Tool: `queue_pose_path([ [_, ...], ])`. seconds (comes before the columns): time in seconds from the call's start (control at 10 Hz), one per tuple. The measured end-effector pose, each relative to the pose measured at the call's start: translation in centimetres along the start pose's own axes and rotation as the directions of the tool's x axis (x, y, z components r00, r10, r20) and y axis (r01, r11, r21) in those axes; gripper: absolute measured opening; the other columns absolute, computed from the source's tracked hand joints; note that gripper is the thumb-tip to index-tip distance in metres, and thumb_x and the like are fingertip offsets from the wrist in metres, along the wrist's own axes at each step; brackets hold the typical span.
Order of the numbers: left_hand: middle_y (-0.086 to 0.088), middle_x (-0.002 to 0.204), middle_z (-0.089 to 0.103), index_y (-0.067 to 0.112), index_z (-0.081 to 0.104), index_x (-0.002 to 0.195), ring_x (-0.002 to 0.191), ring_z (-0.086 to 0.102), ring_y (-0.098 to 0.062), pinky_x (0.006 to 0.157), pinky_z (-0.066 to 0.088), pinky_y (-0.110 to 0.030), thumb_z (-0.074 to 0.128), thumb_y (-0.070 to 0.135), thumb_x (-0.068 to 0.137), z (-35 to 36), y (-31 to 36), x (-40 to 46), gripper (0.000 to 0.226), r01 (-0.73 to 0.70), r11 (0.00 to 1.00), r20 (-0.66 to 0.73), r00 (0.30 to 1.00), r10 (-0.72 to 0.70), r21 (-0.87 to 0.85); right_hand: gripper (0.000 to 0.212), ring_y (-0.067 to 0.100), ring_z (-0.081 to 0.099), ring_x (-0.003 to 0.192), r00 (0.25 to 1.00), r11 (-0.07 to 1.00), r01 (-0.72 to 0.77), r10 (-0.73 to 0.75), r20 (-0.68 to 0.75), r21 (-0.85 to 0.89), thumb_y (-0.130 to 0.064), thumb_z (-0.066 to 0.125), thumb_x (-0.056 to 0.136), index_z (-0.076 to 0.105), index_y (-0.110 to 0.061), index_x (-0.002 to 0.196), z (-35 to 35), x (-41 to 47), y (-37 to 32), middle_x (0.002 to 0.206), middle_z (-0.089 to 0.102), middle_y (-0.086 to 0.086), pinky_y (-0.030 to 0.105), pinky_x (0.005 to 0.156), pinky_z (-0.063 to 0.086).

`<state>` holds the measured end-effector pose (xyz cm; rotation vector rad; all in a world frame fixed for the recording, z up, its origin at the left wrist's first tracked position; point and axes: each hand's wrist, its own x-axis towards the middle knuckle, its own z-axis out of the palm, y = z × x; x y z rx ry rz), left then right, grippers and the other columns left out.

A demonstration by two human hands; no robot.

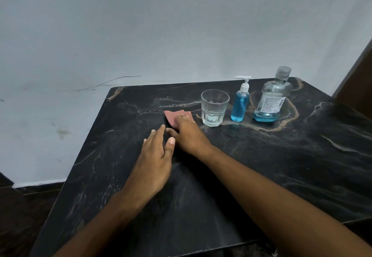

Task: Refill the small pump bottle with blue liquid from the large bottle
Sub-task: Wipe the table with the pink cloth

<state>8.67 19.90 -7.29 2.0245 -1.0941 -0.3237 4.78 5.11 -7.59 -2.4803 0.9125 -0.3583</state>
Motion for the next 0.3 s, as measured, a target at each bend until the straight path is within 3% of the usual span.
queue_pose_path([
  [0.1,0.002,0.167,0.032,0.022,0.033,0.159,0.156,0.018,-0.009,0.122,0.012,-0.024,0.035,0.041,0.108,-0.4,-0.2,0.5,0.054,-0.051,0.998,0.023,0.998,0.05,0.033,0.032,0.027,0.061,0.098,0.995,0.999,0.014,-0.01,-0.1,0.033,-0.039,0.058,0.095,0.058,-0.009,0.107,-1.7,-1.6,1.3,0.111,0.067,0.011,0.034,0.077,0.045],
  [0.2,0.005,0.153,0.05,0.021,0.048,0.151,0.138,0.042,-0.002,0.11,0.032,-0.021,0.042,0.041,0.106,-0.4,0.0,1.2,0.05,-0.127,0.991,0.019,0.992,0.127,0.044,0.035,0.014,0.068,0.1,0.989,0.997,0.058,-0.052,-0.136,0.047,-0.033,0.06,0.093,0.068,-0.015,0.122,-4.0,-4.3,3.4,0.113,0.074,0.001,0.031,0.086,0.054],
  [0.3,0.007,0.13,0.066,0.021,0.064,0.135,0.122,0.057,-0.009,0.101,0.041,-0.023,0.053,0.035,0.103,0.4,1.0,1.7,0.036,-0.243,0.965,-0.043,0.968,0.248,0.094,0.026,-0.003,0.067,0.085,0.963,0.995,0.05,-0.025,-0.269,0.084,-0.031,0.061,0.093,0.073,-0.023,0.115,-6.9,-7.8,6.5,0.099,0.077,-0.009,0.02,0.079,0.054],
])
